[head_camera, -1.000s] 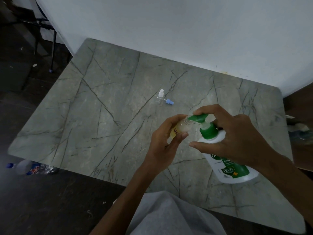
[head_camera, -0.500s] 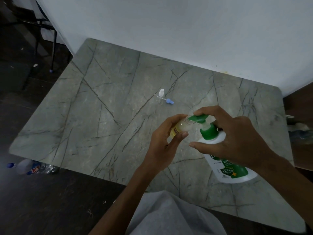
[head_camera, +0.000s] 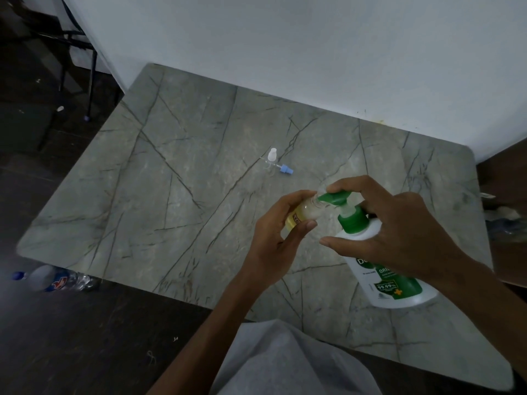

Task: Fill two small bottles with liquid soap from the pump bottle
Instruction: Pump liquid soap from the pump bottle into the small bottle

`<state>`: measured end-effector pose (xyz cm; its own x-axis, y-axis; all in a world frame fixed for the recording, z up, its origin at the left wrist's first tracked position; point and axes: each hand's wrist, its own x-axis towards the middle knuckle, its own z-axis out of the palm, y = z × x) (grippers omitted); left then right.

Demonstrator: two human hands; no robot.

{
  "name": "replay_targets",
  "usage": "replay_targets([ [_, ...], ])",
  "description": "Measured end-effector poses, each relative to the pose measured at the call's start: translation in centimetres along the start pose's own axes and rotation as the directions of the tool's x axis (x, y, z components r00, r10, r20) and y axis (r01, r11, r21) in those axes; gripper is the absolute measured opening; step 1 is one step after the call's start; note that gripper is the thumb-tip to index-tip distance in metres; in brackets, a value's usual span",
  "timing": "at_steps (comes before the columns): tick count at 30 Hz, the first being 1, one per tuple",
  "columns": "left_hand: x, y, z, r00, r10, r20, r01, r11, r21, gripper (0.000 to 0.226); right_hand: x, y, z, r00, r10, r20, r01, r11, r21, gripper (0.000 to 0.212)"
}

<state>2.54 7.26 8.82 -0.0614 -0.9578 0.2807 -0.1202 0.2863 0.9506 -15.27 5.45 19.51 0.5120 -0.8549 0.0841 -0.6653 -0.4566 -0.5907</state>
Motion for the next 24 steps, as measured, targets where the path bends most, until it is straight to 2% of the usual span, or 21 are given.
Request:
replay_targets([
  [9, 0.04, 0.10, 0.02, 1.000, 0.007, 0.000, -0.007, 1.000, 0.013, 0.035, -0.16, -0.09, 0.04, 0.999, -0.009, -0.031, 0.008, 0.999, -0.037, 0.064],
  [14, -0.09, 0.34, 0.07, 1.000, 0.007, 0.012, -0.007, 0.999, 0.039, 0.036, -0.06, -0.07, 0.09, 0.997, -0.011, -0.072, 0.010, 1.000, -0.028, 0.057],
  [21, -0.06, 0.04, -0.05, 1.000, 0.004, -0.004, -0.004, 1.000, 0.029, 0.037, -0.05, -0.29, -0.16, 1.000, -0.003, -0.010, 0.003, 1.000, 0.007, 0.068],
  [24, -0.12, 0.13, -0.03, 1.000, -0.009, -0.005, 0.009, 1.000, 0.027, 0.037, -0.20, -0.26, -0.12, 1.000, -0.006, -0.017, 0.006, 1.000, -0.004, 0.065],
])
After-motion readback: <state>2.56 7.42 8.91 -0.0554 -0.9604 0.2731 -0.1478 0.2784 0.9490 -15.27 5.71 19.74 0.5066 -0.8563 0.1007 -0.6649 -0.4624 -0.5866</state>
